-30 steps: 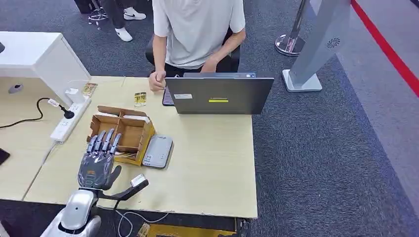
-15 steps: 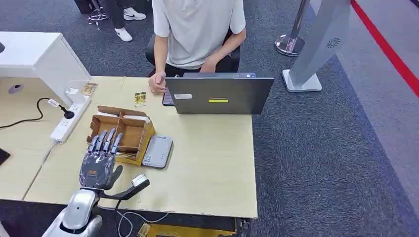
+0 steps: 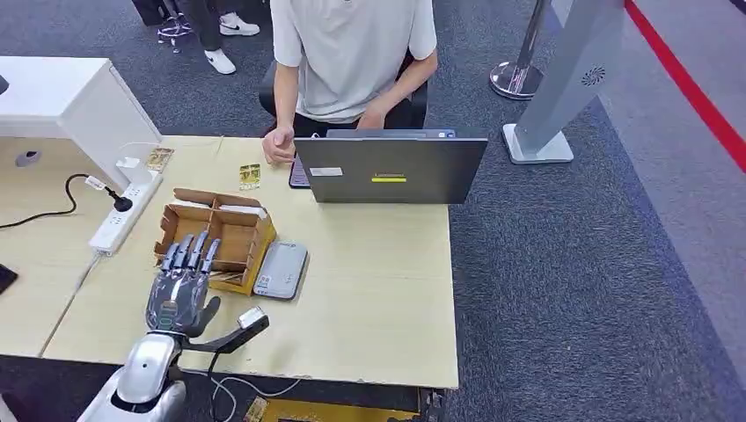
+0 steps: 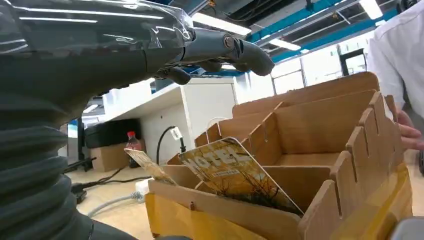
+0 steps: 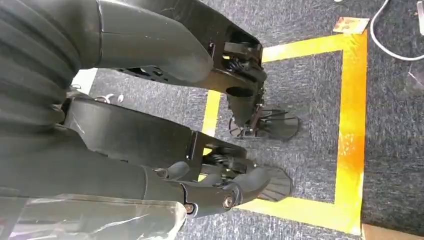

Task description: Pass the card to the sensor for recognition and then transmit it.

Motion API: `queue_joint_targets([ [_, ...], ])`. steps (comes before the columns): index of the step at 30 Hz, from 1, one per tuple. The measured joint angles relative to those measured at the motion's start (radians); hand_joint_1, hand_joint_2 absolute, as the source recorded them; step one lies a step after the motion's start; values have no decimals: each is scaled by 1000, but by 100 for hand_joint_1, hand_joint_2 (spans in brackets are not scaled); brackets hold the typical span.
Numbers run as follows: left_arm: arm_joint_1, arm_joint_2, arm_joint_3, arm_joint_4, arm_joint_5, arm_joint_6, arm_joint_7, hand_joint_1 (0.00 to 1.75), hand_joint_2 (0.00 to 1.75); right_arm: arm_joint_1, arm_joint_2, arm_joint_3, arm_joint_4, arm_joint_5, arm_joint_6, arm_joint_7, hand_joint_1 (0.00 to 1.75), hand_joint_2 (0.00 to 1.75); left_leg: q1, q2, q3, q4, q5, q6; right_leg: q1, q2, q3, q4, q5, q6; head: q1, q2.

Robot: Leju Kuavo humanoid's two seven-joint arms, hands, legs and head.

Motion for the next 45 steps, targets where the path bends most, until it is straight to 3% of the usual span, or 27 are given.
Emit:
queue_joint_targets([
  [8, -10, -8, 0, 10, 0, -19, 5, 0, 175, 0, 0, 0, -1, 10, -12, 3, 0, 175, 0, 0, 0, 0, 0, 0, 0, 0, 0, 0, 0, 0, 0, 0],
  [9, -10, -9, 0, 12, 0, -21, 6, 24, 175, 0, 0, 0, -2, 10, -11, 3, 0, 175, 0, 0, 0, 0, 0, 0, 0, 0, 0, 0, 0, 0, 0, 0],
  [10, -10, -10, 0, 13, 0, -23, 7, 175, 175, 0, 0, 0, -3, 11, -11, 3, 0, 175, 0, 0, 0, 0, 0, 0, 0, 0, 0, 0, 0, 0, 0, 0],
  [19, -6, -10, 0, 14, 26, -60, 12, 175, 175, 0, 0, -2, -4, 18, -5, 0, 0, 175, 0, 0, 0, 0, 0, 0, 0, 0, 0, 0, 0, 0, 0, 0],
  [34, -5, -10, 0, 14, 49, -36, 0, 175, 175, 7, 0, -24, -5, 33, -1, -1, 0, 175, 0, 0, 0, 0, 0, 0, 0, 0, 0, 0, 0, 0, 0, 0],
  [40, -1, -17, 0, 13, 33, 31, 7, 175, 175, 8, 0, -29, -5, 39, -2, -1, 0, 175, 0, 0, 0, 0, 0, 0, 0, 0, 0, 0, 0, 0, 0, 0],
  [45, -1, -23, 0, 13, 28, 47, 9, 175, 175, 11, 0, -42, -5, 42, -4, 0, 0, 175, 0, 0, 0, 0, 0, 0, 0, 0, 0, 0, 0, 0, 0, 0],
])
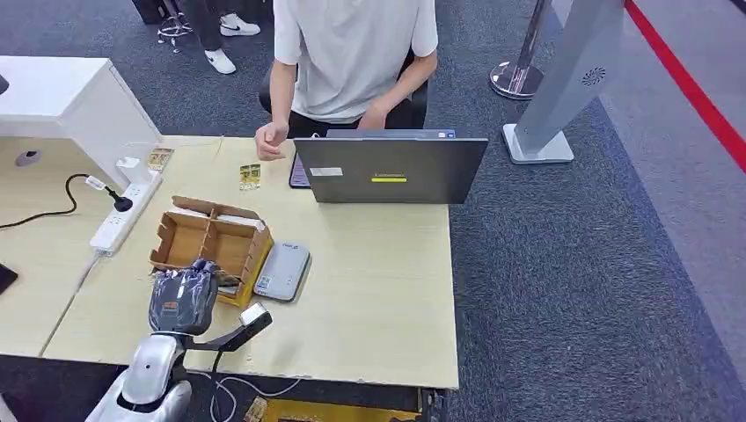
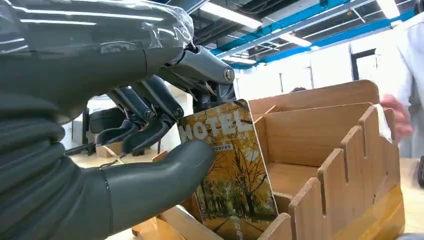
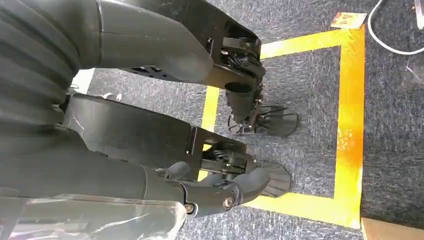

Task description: Pass the card to the sensor for recognition and then transmit it.

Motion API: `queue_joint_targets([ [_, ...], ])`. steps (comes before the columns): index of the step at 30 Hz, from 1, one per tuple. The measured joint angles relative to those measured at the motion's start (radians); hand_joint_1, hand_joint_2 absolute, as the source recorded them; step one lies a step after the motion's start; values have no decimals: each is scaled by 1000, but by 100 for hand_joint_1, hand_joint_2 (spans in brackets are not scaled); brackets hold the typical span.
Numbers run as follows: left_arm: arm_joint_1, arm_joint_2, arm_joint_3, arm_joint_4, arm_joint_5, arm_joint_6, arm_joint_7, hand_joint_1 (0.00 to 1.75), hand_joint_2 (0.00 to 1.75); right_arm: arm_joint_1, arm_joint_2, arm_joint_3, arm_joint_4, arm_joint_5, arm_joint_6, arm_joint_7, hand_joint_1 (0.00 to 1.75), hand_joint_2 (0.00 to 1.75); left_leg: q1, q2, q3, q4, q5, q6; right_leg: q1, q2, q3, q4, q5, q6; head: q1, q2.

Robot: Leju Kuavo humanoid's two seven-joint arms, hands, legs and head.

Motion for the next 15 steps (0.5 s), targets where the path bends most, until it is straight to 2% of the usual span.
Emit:
queue_joint_targets([
  [6, 2, -4, 0, -8, -1, 21, -11, 175, 175, 2, 0, -7, 0, 0, -1, -2, 0, 175, 0, 0, 0, 0, 0, 0, 0, 0, 0, 0, 0, 0, 0, 0],
  [13, -1, -6, 0, -104, -2, 42, -34, 175, 175, 6, 0, -26, 0, 5, -2, -6, 0, 175, 0, 0, 0, 0, 0, 0, 0, 0, 0, 0, 0, 0, 0, 0],
  [15, -32, -7, -5, -132, -12, 45, -44, 175, 175, 6, 0, -28, 0, 12, -8, 0, 0, 175, 0, -2, 0, 1, 0, 0, 0, -2, -1, 0, 0, 0, 0, 0],
])
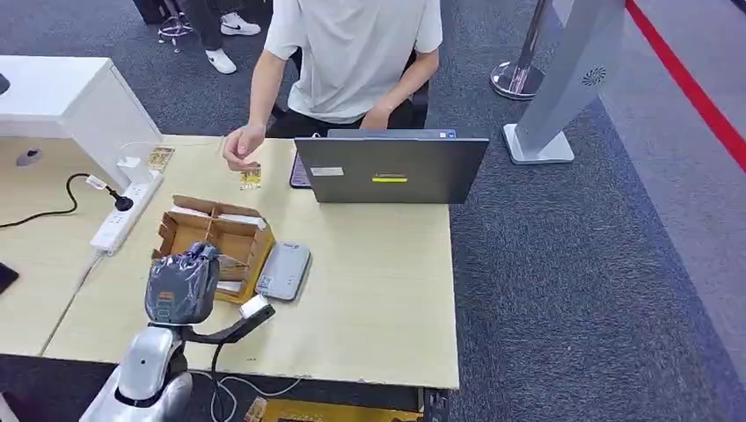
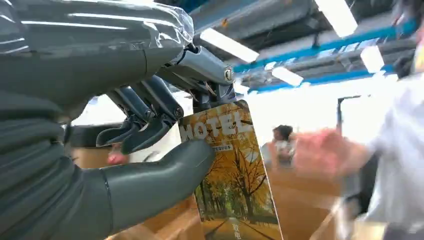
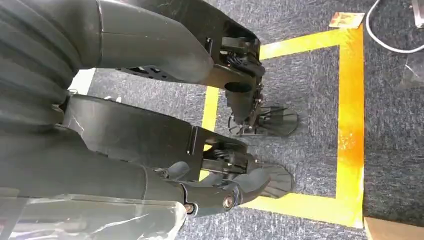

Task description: Pass the card to the sensor for recognition and then transmit it.

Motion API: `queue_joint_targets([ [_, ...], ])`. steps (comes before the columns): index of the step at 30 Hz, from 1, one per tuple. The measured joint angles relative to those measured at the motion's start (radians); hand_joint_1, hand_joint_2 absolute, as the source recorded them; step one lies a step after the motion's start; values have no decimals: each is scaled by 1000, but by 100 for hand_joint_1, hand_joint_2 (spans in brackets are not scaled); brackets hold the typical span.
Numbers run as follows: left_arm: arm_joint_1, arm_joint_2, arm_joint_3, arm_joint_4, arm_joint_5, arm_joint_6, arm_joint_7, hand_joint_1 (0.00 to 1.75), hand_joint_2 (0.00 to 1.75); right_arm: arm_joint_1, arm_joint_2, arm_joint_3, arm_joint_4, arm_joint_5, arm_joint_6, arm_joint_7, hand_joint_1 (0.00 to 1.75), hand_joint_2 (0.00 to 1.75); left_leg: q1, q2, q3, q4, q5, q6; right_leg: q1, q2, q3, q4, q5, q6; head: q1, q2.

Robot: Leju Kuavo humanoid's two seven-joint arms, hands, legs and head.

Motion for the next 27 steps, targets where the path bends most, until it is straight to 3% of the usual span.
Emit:
queue_joint_targets([
  [8, -315, -14, -66, 17, -59, -49, 26, 175, 175, -8, 2, 0, -3, 31, 8, 22, 0, 175, -1, -2, 3, 0, 2, 1, 0, -3, 4, 1, 2, -1, 0, 0],
  [19, -391, -23, -97, 46, -79, -46, 43, 175, 175, -8, 2, 0, -3, 39, 13, 28, 0, 175, 0, 0, 3, 0, 1, 1, 0, -1, 3, 0, 1, 0, 0, 0],
  [27, -742, -77, -156, 318, -125, -106, 147, 175, 175, -13, 7, 0, -3, 61, 65, 79, 0, 175, 0, -2, 2, 0, 4, 2, 0, -3, 4, 0, 3, 0, 0, 0],
])
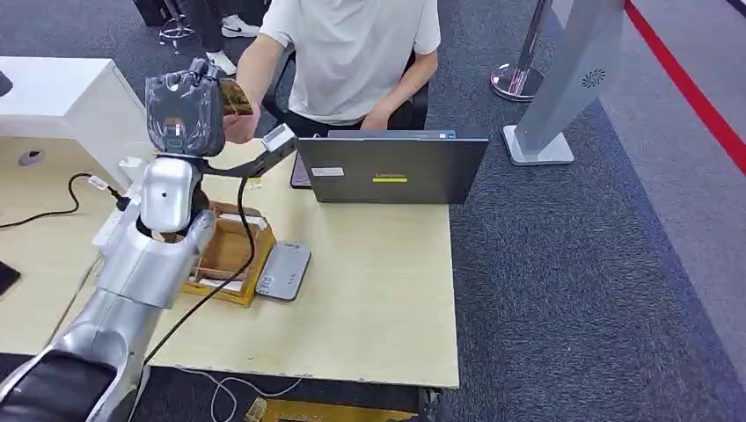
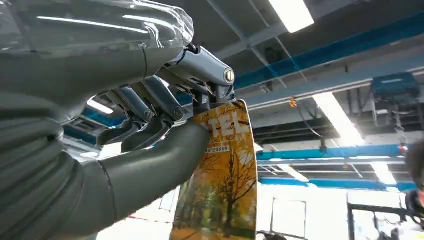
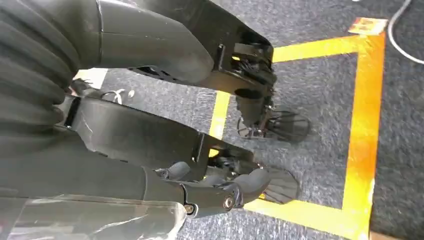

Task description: Pass the card to the sensor for recognition and then transmit it.

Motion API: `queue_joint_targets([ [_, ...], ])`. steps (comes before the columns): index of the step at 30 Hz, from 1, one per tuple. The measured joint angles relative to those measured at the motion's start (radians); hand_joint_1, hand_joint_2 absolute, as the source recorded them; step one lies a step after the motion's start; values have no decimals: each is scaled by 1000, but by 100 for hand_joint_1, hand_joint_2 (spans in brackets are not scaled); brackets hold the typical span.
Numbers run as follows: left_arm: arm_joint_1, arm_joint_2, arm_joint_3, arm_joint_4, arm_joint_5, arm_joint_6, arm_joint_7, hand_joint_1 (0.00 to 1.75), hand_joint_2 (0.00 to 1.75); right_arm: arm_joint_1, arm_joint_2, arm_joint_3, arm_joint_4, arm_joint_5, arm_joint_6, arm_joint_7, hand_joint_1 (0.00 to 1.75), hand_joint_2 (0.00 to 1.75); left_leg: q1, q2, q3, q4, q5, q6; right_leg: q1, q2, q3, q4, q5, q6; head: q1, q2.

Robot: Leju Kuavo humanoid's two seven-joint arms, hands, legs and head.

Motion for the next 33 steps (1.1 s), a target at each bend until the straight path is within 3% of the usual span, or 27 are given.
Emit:
queue_joint_targets([
  [6, -149, -31, -42, 192, 0, -1, 61, 175, 175, 0, 0, 0, 0, 10, 34, 18, 0, 175, 0, 0, 0, 0, 0, 0, 0, 1, 0, 0, 0, 0, 0, 0],
  [7, -159, -35, -48, 214, 0, 3, 66, 0, 175, 0, 0, 0, 0, 10, 33, 18, 0, 175, 0, 0, 0, 0, 0, 0, 0, 1, 0, 0, 0, 0, 0, 0],
  [18, -176, -45, -58, 326, 0, 10, 86, 0, 175, 0, 0, 0, 0, 7, 30, 16, 0, 175, 0, 0, 0, 0, 0, 0, 0, 1, 0, 0, -1, 0, 0, 0],
  [33, -127, 21, -36, 331, 0, 22, 70, 0, 175, 0, 0, 0, 0, 18, 18, 24, 0, 175, 0, 0, 0, 0, 0, 0, 0, 1, 0, 0, -1, 0, 0, 0],
])
